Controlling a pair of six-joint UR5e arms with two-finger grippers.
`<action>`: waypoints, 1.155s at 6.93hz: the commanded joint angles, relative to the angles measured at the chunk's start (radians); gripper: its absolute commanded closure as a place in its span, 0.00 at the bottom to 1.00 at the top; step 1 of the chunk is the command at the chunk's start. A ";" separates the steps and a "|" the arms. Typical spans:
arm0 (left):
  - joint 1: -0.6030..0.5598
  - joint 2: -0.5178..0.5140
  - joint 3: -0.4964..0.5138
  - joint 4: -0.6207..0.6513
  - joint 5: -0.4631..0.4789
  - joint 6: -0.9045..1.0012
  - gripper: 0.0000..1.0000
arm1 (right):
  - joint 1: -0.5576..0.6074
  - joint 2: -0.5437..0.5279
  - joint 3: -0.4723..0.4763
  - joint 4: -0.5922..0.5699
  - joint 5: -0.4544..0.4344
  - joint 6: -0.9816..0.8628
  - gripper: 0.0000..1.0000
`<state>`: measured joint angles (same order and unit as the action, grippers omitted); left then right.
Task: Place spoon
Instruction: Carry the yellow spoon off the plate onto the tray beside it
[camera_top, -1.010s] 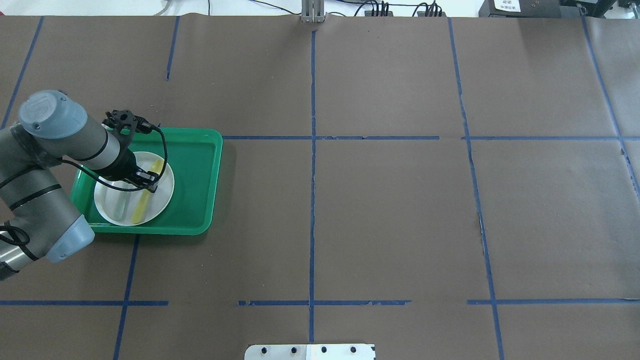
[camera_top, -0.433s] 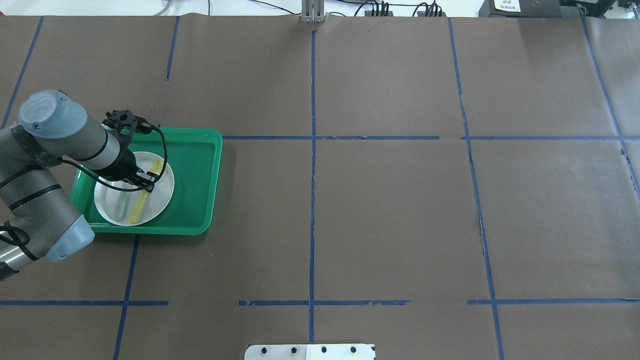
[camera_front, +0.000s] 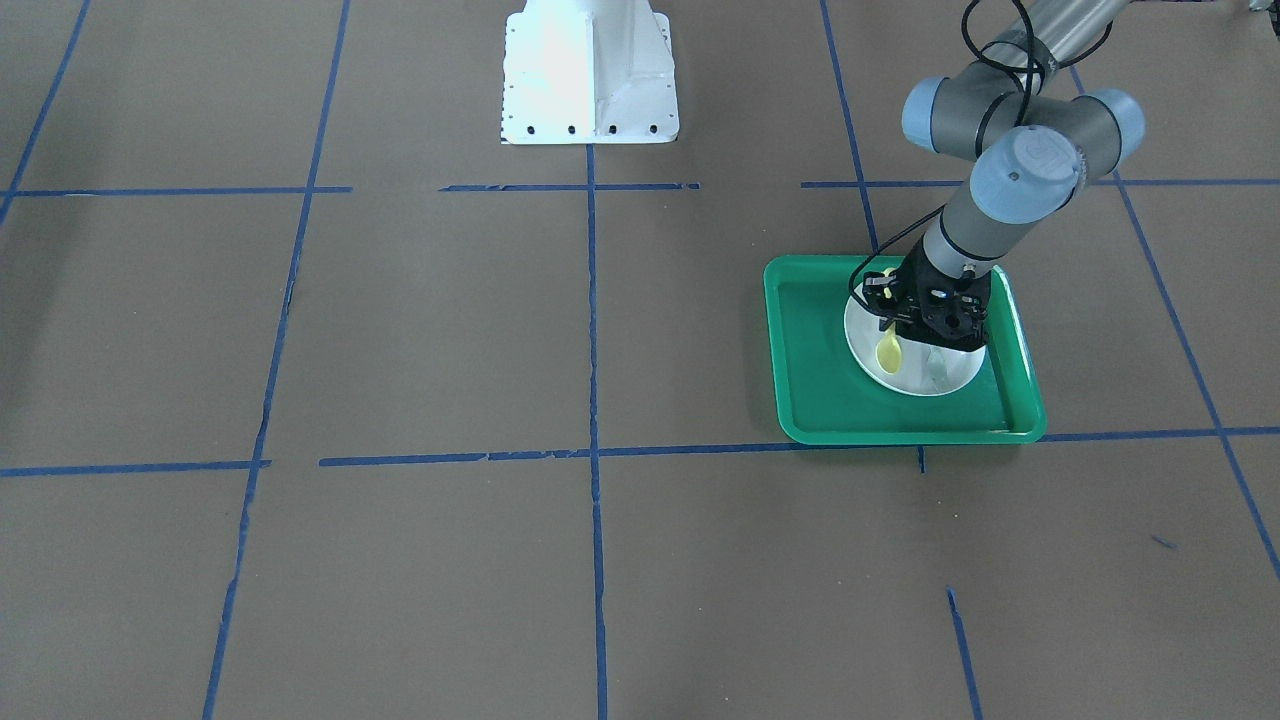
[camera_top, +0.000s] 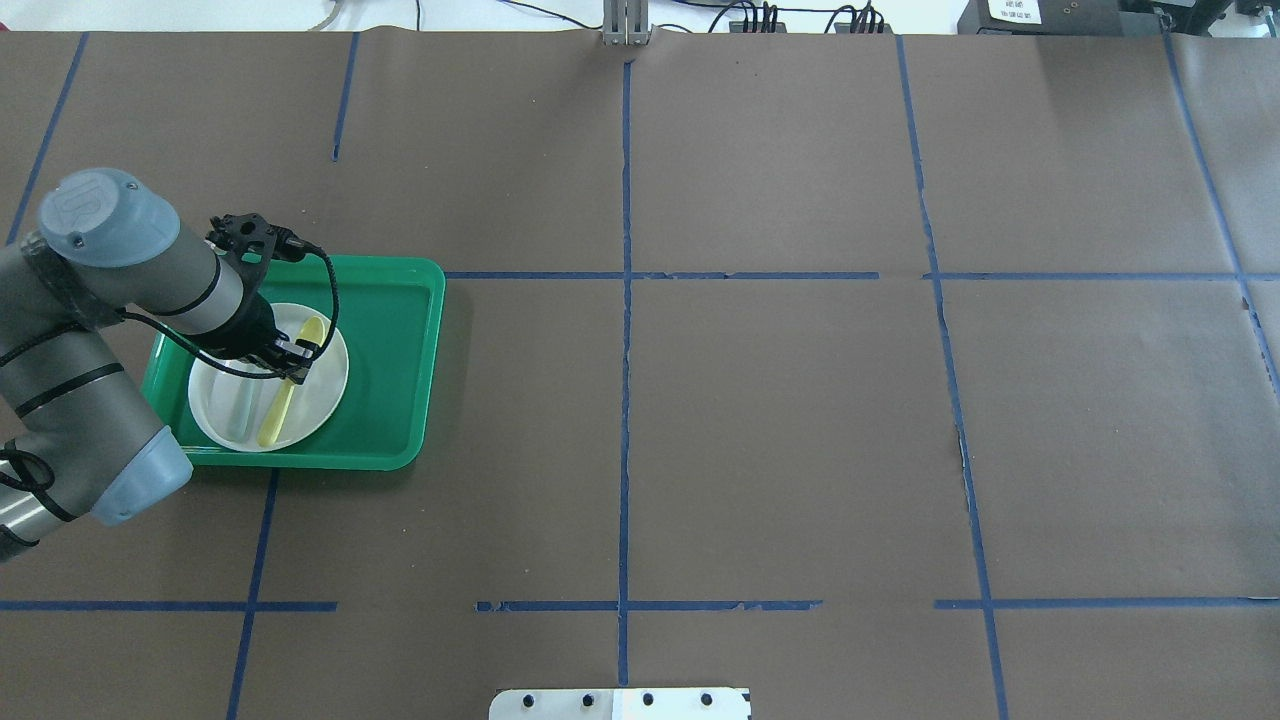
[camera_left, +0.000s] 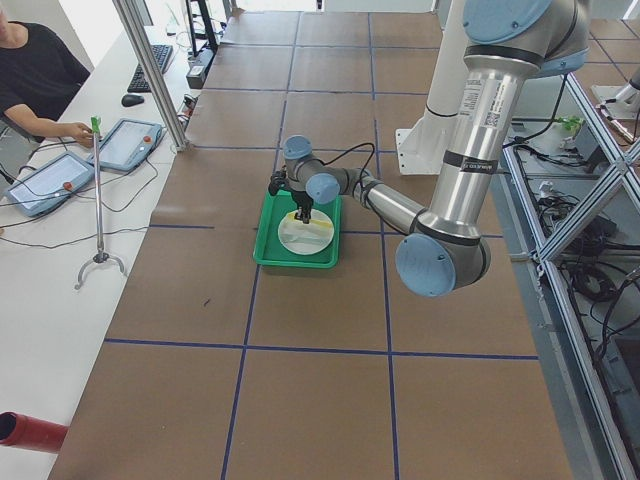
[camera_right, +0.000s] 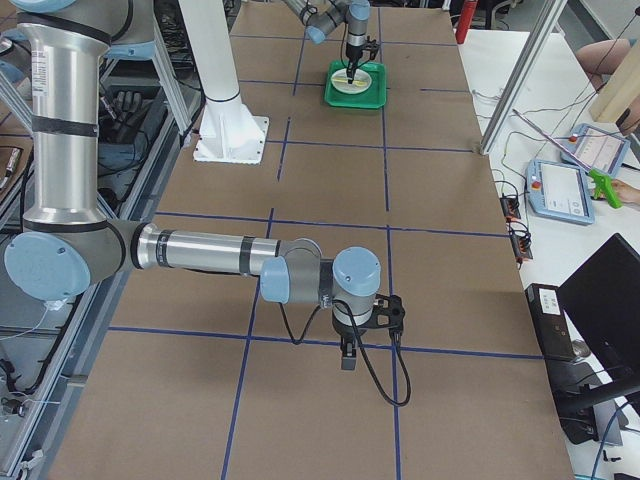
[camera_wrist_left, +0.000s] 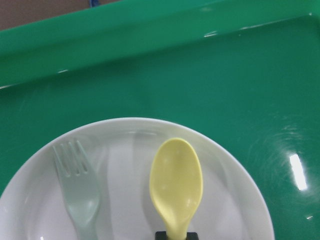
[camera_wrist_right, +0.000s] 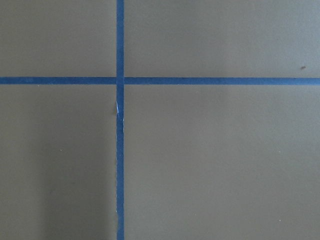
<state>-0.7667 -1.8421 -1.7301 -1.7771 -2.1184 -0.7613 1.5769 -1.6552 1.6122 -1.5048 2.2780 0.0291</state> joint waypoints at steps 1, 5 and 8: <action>0.007 -0.076 0.001 0.033 -0.002 -0.238 1.00 | 0.000 0.000 0.000 0.000 0.000 0.000 0.00; 0.041 -0.164 0.139 -0.014 0.002 -0.331 1.00 | 0.000 0.000 0.000 0.000 0.000 0.000 0.00; 0.047 -0.160 0.155 -0.048 0.008 -0.314 1.00 | 0.000 0.000 0.000 0.000 0.000 0.000 0.00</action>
<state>-0.7234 -2.0030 -1.5831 -1.8189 -2.1142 -1.0812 1.5769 -1.6551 1.6122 -1.5048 2.2780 0.0291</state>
